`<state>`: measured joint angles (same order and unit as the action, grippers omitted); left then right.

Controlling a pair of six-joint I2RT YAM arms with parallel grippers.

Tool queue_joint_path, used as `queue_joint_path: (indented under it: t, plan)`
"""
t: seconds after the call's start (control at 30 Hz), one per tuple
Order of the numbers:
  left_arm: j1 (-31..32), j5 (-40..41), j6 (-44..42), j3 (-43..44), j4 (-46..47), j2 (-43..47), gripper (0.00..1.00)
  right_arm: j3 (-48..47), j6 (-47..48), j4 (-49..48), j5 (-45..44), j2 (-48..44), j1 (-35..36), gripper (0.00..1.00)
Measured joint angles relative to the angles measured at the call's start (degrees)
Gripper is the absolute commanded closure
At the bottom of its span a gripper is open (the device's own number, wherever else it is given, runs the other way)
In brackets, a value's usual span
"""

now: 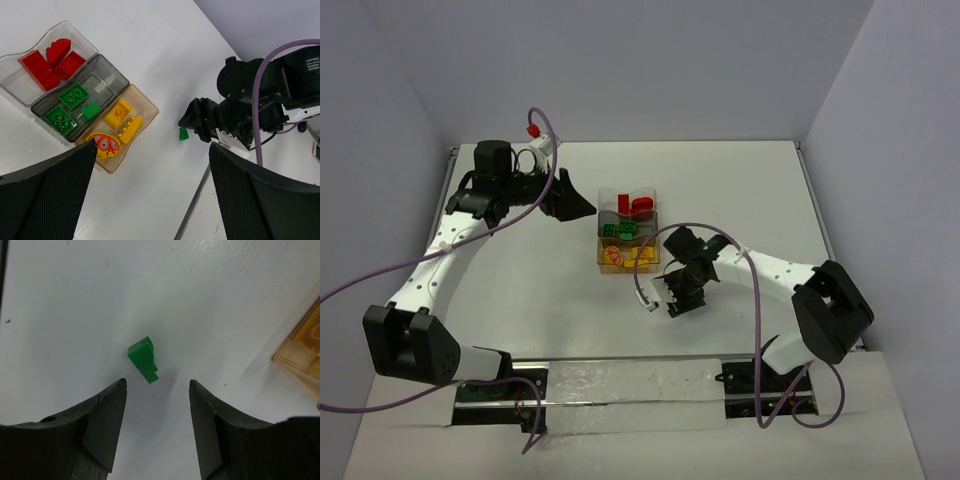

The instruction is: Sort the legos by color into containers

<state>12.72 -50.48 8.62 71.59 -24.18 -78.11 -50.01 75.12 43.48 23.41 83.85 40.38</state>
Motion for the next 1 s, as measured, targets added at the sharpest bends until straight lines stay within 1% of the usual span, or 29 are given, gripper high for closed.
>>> queue_joint_path:
  t: [0.17, 0.4, 0.5, 0.57, 0.8, 0.9, 1.0]
  plan:
    - [-0.61, -0.6, 0.0, 0.0, 0.11, 0.0, 0.01, 1.48, 1.35, -2.23, -1.92, 1.34, 0.11, 0.44]
    - [-1.99, -0.84, -0.02, 0.02, 0.42, -0.19, 0.01, 2.11, 1.2, -3.97, -2.37, 2.69, 0.86, 0.49]
    - [-2.82, -0.96, 0.0, 0.02, 0.42, -0.46, 0.01, 2.11, 0.97, -4.73, -2.3, 2.87, 1.12, 0.54]
    - [-3.52, -0.98, 0.02, 0.02, 0.44, -0.46, 0.01, 2.13, 0.81, -5.29, -2.24, 2.93, 1.47, 0.55]
    - [-5.12, -1.05, -0.09, 0.02, 0.42, -0.47, 0.01, 3.63, 0.61, -6.96, -2.39, 3.53, 2.6, 0.64]
    - [-5.47, -1.19, -0.11, 0.13, 0.37, -0.59, 0.01, 3.94, -0.08, -7.66, -2.65, 3.5, 3.37, 0.75]
    - [-5.79, -1.22, -0.12, 0.59, 0.37, -0.74, 0.01, 4.5, -1.24, -8.85, -2.71, 2.95, 4.05, 0.99]
